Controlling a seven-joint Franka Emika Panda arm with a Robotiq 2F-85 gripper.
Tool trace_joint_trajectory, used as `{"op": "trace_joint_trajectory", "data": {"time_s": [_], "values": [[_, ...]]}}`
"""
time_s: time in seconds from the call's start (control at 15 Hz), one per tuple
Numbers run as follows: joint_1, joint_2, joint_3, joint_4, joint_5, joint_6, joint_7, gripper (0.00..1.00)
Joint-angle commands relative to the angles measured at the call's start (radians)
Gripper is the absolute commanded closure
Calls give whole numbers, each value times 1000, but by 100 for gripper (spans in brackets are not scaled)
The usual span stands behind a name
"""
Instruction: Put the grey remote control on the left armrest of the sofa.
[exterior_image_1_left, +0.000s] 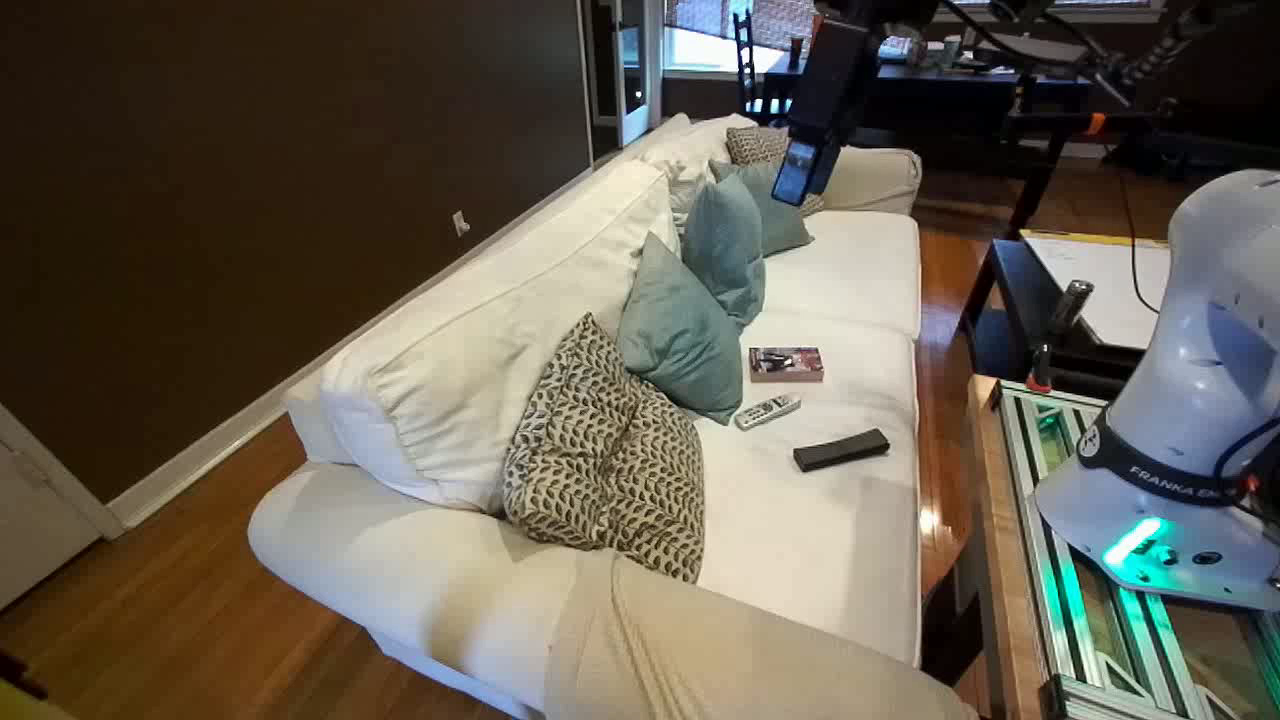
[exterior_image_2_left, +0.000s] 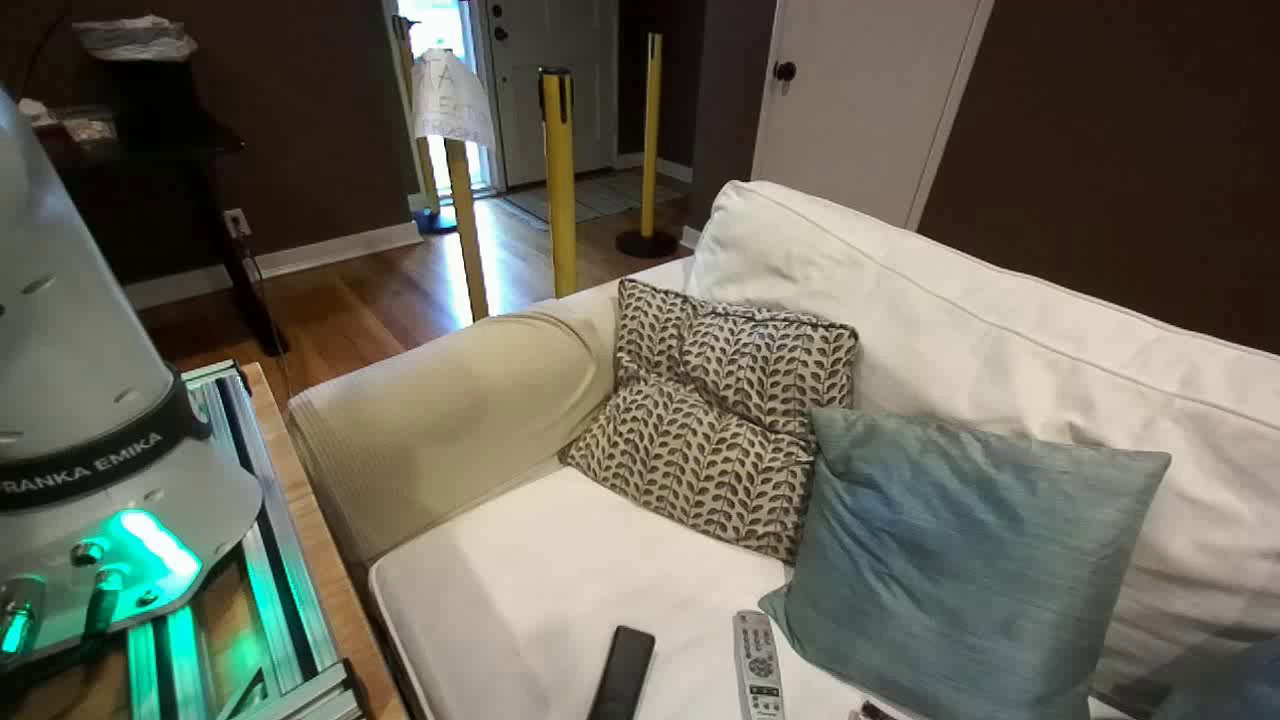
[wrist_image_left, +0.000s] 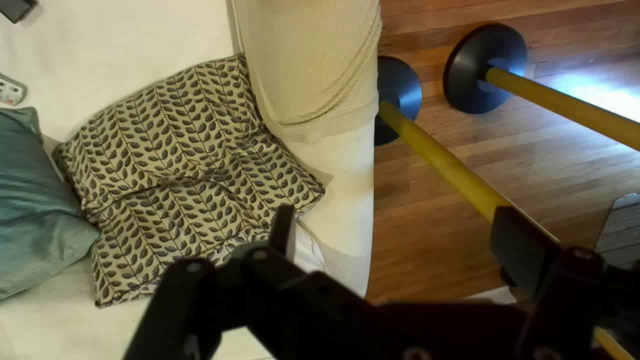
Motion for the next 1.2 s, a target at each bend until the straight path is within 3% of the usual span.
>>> {"op": "trace_joint_trajectory", "data": {"time_s": [0.0, 0.73, 1.13], "values": [[-7, 0, 5, 2, 4, -3, -4, 0], [-7, 0, 5, 2, 4, -3, -4, 0], [34, 121, -29, -95, 146, 256, -89, 0]]}}
